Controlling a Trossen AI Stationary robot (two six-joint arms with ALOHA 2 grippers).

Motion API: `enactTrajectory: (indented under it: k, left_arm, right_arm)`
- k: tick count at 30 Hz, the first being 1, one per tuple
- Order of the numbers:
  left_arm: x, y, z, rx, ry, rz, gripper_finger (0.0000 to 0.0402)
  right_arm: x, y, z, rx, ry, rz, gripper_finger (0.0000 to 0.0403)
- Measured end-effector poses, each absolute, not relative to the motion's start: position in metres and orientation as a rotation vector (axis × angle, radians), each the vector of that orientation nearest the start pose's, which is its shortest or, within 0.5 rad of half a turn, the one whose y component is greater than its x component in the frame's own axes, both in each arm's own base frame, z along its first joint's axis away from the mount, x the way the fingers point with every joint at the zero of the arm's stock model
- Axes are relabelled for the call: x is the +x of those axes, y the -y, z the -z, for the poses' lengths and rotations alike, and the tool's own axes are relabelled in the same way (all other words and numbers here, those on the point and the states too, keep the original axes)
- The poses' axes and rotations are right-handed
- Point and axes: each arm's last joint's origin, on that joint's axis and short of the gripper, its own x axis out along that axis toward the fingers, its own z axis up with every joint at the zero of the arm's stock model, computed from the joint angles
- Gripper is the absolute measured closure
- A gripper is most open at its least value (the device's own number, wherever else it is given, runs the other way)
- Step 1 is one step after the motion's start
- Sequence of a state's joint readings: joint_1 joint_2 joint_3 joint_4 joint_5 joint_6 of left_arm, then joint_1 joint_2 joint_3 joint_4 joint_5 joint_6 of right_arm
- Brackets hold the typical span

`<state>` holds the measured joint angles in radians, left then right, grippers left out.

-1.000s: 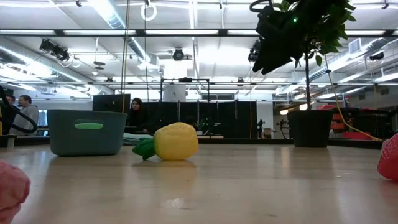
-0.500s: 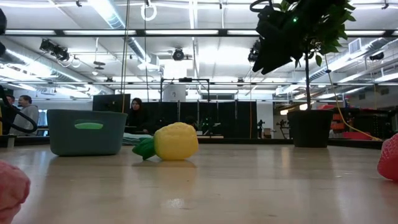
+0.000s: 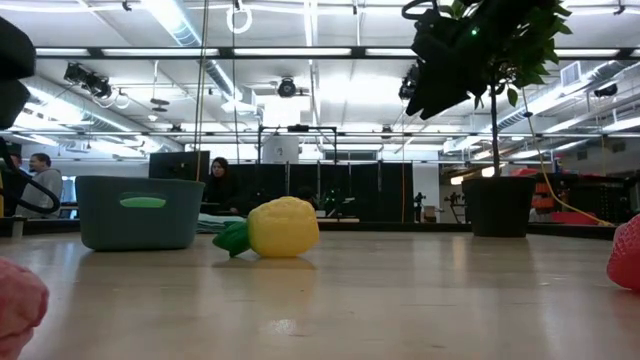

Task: Pick and placing Produce into tupperware
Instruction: Put the peas into the blue bin

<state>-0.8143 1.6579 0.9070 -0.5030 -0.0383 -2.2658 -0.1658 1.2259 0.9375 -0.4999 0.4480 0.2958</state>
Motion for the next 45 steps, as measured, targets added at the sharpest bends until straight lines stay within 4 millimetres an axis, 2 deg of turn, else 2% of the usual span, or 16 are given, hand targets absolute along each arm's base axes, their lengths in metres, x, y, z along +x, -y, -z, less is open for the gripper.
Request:
enactTrajectory:
  k: [6,15,19,26,29,33,39,45]
  left_arm:
    - [0.211,0.219,-0.138,-1.39,-1.264,-0.799,0.023]
    - [0.219,0.209,-0.14,-1.329,-1.29,-0.733,0.0239]
    - [0.225,0.201,-0.144,-1.279,-1.264,-0.687,0.0265]
    - [0.232,0.183,-0.169,-1.256,-1.221,-0.558,0.0264]
    - [0.232,0.172,-0.187,-1.26,-1.189,-0.51,0.0255]
    - [0.221,0.15,-0.204,-1.219,-1.195,-0.562,0.0263]
    - [0.201,0.104,-0.224,-1.066,-1.25,-0.683,0.026]
    - [0.205,0.063,-0.232,-0.908,-1.231,-0.627,0.0251]
  right_arm:
    - [0.243,0.053,-0.273,0.159,-0.698,0.692,0.0136]
    - [0.243,0.053,-0.273,0.159,-0.698,0.692,0.0136]
    - [0.243,0.053,-0.273,0.159,-0.698,0.692,0.0136]
    - [0.243,0.053,-0.273,0.16,-0.698,0.692,0.0136]
    - [0.243,0.054,-0.273,0.159,-0.698,0.693,0.0136]
    - [0.243,0.053,-0.273,0.158,-0.698,0.692,0.0136]
    - [0.243,0.053,-0.273,0.158,-0.698,0.692,0.0136]
    - [0.244,0.054,-0.274,0.157,-0.695,0.691,0.0136]
